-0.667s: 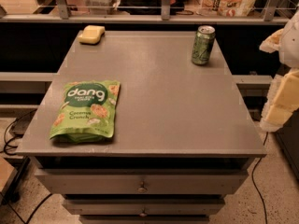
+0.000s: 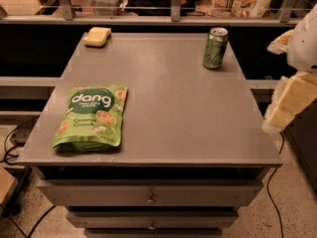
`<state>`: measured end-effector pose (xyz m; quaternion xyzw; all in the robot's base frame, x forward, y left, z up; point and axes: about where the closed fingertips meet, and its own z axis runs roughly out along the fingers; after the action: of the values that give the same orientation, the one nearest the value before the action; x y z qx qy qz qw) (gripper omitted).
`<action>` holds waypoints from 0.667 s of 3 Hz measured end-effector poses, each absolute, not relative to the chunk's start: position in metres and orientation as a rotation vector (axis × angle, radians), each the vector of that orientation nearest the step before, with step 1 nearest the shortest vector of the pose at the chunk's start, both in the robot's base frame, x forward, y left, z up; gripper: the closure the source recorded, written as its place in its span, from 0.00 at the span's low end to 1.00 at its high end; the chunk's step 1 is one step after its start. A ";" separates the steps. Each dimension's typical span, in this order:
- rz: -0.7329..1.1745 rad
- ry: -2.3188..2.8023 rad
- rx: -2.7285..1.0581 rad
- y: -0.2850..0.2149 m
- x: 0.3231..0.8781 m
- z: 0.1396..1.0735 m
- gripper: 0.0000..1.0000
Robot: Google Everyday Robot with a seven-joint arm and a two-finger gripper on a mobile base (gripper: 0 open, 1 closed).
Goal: Pick sponge
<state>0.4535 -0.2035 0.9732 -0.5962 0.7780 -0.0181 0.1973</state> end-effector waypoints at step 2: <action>0.044 2.116 -1.593 -0.177 0.475 0.968 0.00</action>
Offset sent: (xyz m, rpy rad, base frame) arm 0.0180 0.0217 -0.0057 0.0942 -0.0238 -0.0015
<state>0.4755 -0.1769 0.9682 -0.5832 0.7746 0.0160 0.2440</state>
